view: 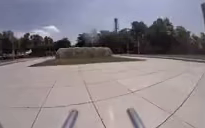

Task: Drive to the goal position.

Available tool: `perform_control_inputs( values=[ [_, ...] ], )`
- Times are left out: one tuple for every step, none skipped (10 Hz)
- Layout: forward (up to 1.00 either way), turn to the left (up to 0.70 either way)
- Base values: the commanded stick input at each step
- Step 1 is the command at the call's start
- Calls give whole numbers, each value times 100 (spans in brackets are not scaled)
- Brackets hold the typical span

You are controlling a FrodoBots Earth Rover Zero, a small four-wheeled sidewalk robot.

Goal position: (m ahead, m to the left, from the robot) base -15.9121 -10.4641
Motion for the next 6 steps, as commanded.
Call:
perform_control_inputs(
  values=[
    [70, 0],
    [70, 0],
    [70, 0],
    [70, 0],
    [70, 0],
    [70, 0]
  ],
)
